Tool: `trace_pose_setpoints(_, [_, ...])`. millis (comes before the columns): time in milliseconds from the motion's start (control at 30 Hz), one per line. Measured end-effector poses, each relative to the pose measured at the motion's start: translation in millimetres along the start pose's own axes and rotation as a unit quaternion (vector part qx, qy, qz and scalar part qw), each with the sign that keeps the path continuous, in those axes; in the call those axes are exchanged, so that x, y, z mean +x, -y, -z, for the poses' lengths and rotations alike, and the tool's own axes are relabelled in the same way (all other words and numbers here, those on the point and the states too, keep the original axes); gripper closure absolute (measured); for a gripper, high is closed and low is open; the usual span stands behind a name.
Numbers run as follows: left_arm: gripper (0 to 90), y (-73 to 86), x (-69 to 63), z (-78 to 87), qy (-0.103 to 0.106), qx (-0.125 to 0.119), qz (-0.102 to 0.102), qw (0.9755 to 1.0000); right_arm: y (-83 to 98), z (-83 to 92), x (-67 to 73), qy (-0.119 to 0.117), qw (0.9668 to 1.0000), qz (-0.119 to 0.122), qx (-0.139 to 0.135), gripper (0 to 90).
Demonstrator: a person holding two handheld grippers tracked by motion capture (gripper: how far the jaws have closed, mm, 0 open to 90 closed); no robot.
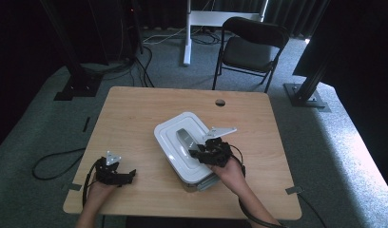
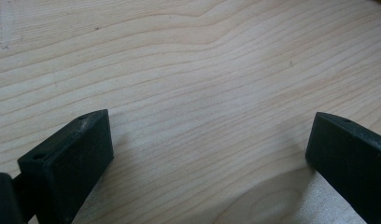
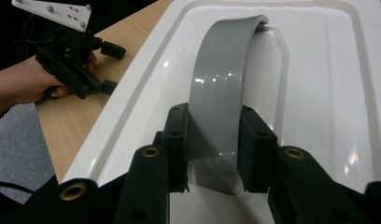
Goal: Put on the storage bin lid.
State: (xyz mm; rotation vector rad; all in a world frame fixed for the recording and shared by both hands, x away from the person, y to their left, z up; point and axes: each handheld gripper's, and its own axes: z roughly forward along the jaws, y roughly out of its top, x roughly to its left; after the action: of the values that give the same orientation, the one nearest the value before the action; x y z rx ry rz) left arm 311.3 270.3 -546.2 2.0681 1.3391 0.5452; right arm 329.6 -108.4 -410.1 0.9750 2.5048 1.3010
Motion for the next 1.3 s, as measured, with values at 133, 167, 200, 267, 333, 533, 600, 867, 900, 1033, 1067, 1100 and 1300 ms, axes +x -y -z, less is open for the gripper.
trace_pose_setpoints(133, [1.1, 0.0, 0.0, 0.0, 0.000, 0.000, 0.000, 1.0000, 0.8, 1.4, 1.5, 0.001, 1.0000, 0.006, 0.003, 67.9])
trace_pose_setpoints(167, [1.2, 0.0, 0.0, 0.0, 0.000, 0.000, 0.000, 1.0000, 0.8, 1.4, 1.5, 0.001, 1.0000, 0.006, 0.003, 67.9])
trace_pose_setpoints(200, [1.2, 0.0, 0.0, 0.0, 0.000, 0.000, 0.000, 1.0000, 1.6, 2.0, 1.7, 0.000, 1.0000, 0.005, 0.002, 67.9])
trace_pose_setpoints(267, [1.2, 0.0, 0.0, 0.0, 0.000, 0.000, 0.000, 1.0000, 3.6, 3.5, 1.2, -0.003, 1.0000, 0.003, 0.002, 68.0])
trace_pose_setpoints(333, [1.2, 0.0, 0.0, 0.0, 0.000, 0.000, 0.000, 1.0000, 4.7, 4.0, 1.8, -0.003, 1.0000, 0.004, 0.002, 68.0])
trace_pose_setpoints(533, [1.1, 0.0, 0.0, 0.0, 0.000, 0.000, 0.000, 1.0000, 9.3, -0.7, 6.9, -0.002, 0.9998, 0.013, 0.012, 68.0])
trace_pose_setpoints(600, [1.2, 0.0, -0.1, 0.0, 0.000, 0.000, 0.000, 1.0000, 11.7, -1.1, 3.5, -0.009, 0.9999, 0.001, 0.007, 68.2])
trace_pose_setpoints(867, [1.2, 0.0, 0.0, 0.0, 0.000, 0.000, 0.000, 1.0000, 13.5, -0.9, -1.9, -0.029, 0.9995, -0.012, -0.003, 61.3])
trace_pose_setpoints(900, [1.2, 0.0, 0.0, -0.1, 0.000, 0.000, 0.000, 1.0000, 12.9, -0.6, -3.0, -0.036, 0.9993, -0.013, -0.003, 56.8])
trace_pose_setpoints(1033, [1.1, 0.0, 0.0, 0.0, 0.000, 0.000, 0.000, 1.0000, 11.0, 1.9, -3.1, -0.023, 0.9997, -0.009, -0.009, 45.4])
trace_pose_setpoints(1067, [1.1, 0.0, 0.0, 0.0, 0.000, 0.000, 0.000, 1.0000, 9.6, 5.9, -5.8, -0.028, 0.9993, -0.016, -0.020, 37.6])
trace_pose_setpoints(1100, [1.1, 0.0, 0.0, 0.0, 0.000, 0.000, 0.000, 1.0000, 8.6, 8.2, -7.9, -0.027, 0.9991, -0.018, -0.026, 36.1])
trace_pose_setpoints(1300, [1.1, 0.0, 0.0, -0.1, 0.000, 0.000, 0.000, 1.0000, 2.7, 18.7, -19.0, -0.039, 0.9974, -0.040, -0.046, 23.2])
